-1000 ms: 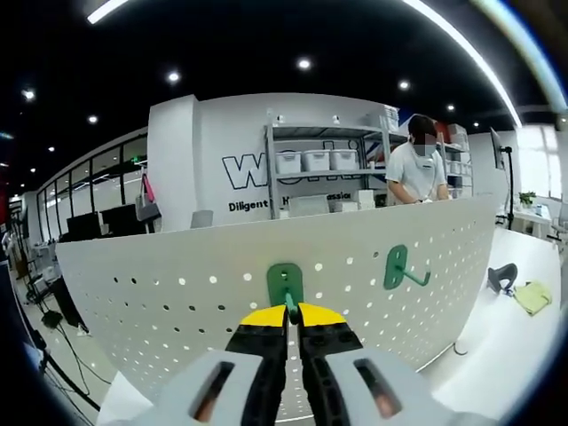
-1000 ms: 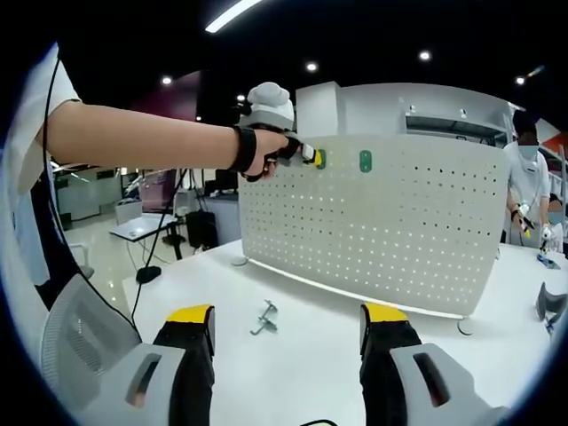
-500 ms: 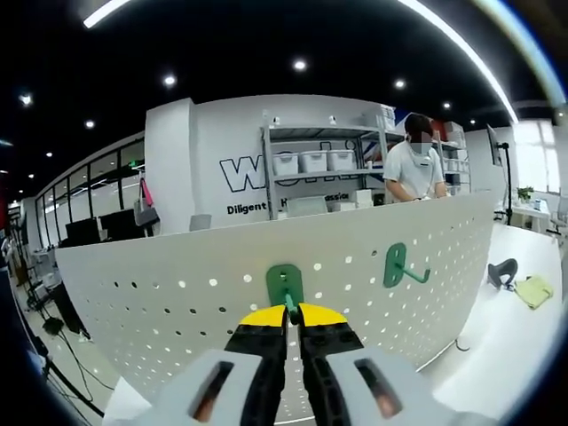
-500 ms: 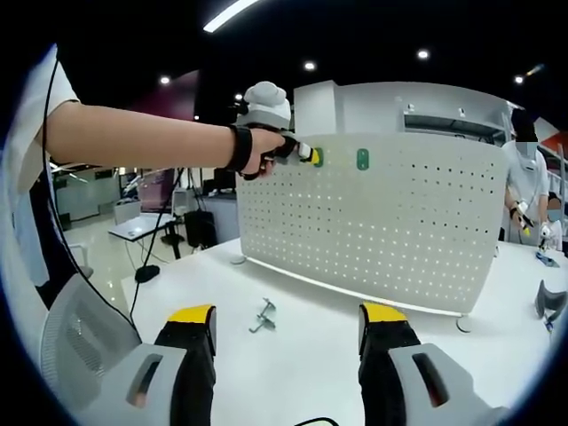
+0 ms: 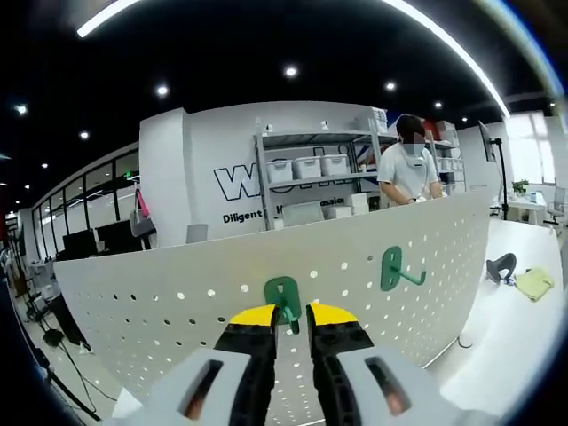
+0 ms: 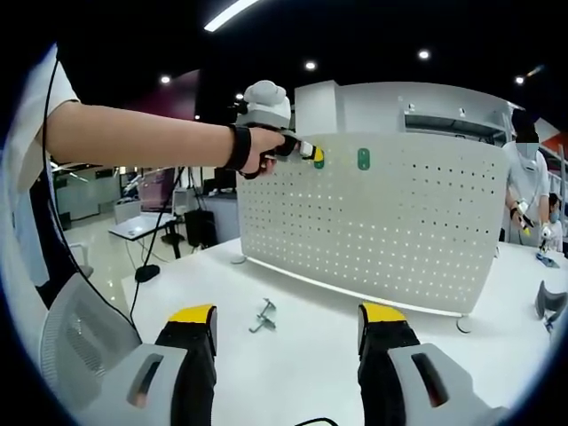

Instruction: Insert the hook assembly into the mounting plate slot until the hook locks in place.

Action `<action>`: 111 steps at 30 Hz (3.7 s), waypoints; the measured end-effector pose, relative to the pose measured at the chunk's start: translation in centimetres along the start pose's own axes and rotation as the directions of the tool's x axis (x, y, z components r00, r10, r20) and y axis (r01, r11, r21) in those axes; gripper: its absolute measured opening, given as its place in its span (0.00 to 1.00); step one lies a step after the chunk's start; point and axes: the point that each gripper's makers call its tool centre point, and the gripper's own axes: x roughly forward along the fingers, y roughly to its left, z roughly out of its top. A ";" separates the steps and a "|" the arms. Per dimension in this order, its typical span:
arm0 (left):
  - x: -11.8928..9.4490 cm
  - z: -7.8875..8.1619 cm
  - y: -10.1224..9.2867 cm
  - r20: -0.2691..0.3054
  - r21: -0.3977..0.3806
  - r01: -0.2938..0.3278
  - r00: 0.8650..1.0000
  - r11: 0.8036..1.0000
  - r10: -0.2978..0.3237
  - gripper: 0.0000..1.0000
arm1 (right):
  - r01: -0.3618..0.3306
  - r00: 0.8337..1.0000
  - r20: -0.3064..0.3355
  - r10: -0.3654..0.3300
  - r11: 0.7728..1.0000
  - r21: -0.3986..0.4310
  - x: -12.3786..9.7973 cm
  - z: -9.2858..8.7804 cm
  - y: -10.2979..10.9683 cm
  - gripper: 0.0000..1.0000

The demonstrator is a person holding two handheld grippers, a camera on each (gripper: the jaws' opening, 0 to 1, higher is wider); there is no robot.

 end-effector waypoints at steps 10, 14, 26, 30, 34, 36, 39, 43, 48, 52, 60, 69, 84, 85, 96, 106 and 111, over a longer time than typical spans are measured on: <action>-0.5 -0.6 -0.6 0.012 0.006 0.040 0.999 0.999 -0.040 0.33 | -0.008 1.000 -0.004 0.008 1.000 -0.016 0.2 0.2 0.1 0.67; -0.8 -1.2 -0.9 0.004 -0.008 0.065 0.998 0.998 -0.065 0.38 | -0.012 1.000 -0.004 0.012 1.000 -0.019 0.2 0.2 0.2 0.67; -2.4 -1.9 -2.3 0.014 -0.005 0.165 0.986 0.986 -0.165 0.54 | -0.016 1.000 -0.002 0.016 0.999 -0.029 0.3 0.5 0.4 0.67; -3.0 -2.1 -3.2 0.022 -0.013 0.215 0.977 0.977 -0.214 0.57 | -0.012 1.000 -0.007 0.012 0.999 -0.036 0.3 0.4 0.3 0.68; -3.7 -2.4 -3.6 0.030 -0.009 0.230 0.973 0.973 -0.230 0.59 | -0.010 1.000 0.002 0.010 0.999 -0.039 0.2 0.7 0.1 0.69; -4.2 -2.6 -4.1 0.020 -0.017 0.262 0.965 0.965 -0.261 0.61 | -0.009 1.000 0.002 0.009 0.999 -0.046 0.2 0.9 0.1 0.69; -4.9 -2.2 -4.4 0.042 -0.033 0.283 0.959 0.958 -0.282 0.62 | -0.010 1.000 0.004 0.010 0.999 -0.048 0.3 1.0 0.0 0.69; -5.8 -1.9 -4.6 0.060 -0.034 0.301 0.953 0.953 -0.298 0.66 | -0.009 1.000 0.007 0.009 0.999 -0.053 0.3 1.2 0.0 0.70; -6.8 -1.5 -4.5 0.083 -0.032 0.321 0.945 0.947 -0.317 0.68 | -0.015 1.000 0.006 0.015 0.998 -0.060 0.3 1.3 0.1 0.70; -7.8 -1.4 -4.3 0.103 -0.064 0.336 0.939 0.940 -0.328 0.70 | -0.018 1.000 0.004 0.018 0.998 -0.061 0.4 1.2 0.1 0.70; -9.9 -1.6 -4.6 0.120 -0.049 0.375 0.922 0.926 -0.367 0.75 | -0.015 1.000 0.011 0.016 0.998 -0.065 0.3 1.7 -0.5 0.70; -11.9 -2.3 -4.7 0.117 -0.038 0.407 0.909 0.913 -0.400 0.75 | -0.026 1.000 0.002 0.026 0.997 -0.077 0.6 1.7 -0.3 0.69; -14.9 -5.8 -4.3 0.073 -0.056 0.426 0.904 0.903 -0.422 0.75 | -0.050 0.999 -0.022 0.049 0.995 -0.084 1.3 1.2 0.8 0.69; -15.1 -6.0 -4.3 0.073 -0.058 0.426 0.904 0.903 -0.421 0.75 | -0.052 0.998 -0.025 0.050 0.995 -0.081 1.4 1.1 0.9 0.68; -17.3 -8.4 -3.7 0.063 -0.098 0.417 0.909 0.904 -0.412 0.76 | -0.080 0.995 -0.061 0.074 0.992 -0.098 2.6 0.6 1.4 0.68; -18.6 -10.1 -2.8 0.035 -0.114 0.409 0.912 0.905 -0.408 0.76 | -0.121 0.989 -0.098 0.110 0.986 -0.116 4.4 0.2 1.7 0.66; -19.3 -10.9 -2.7 0.020 -0.121 0.411 0.911 0.904 -0.412 0.76 | -0.138 0.985 -0.123 0.122 0.982 -0.127 5.3 -0.2 1.9 0.63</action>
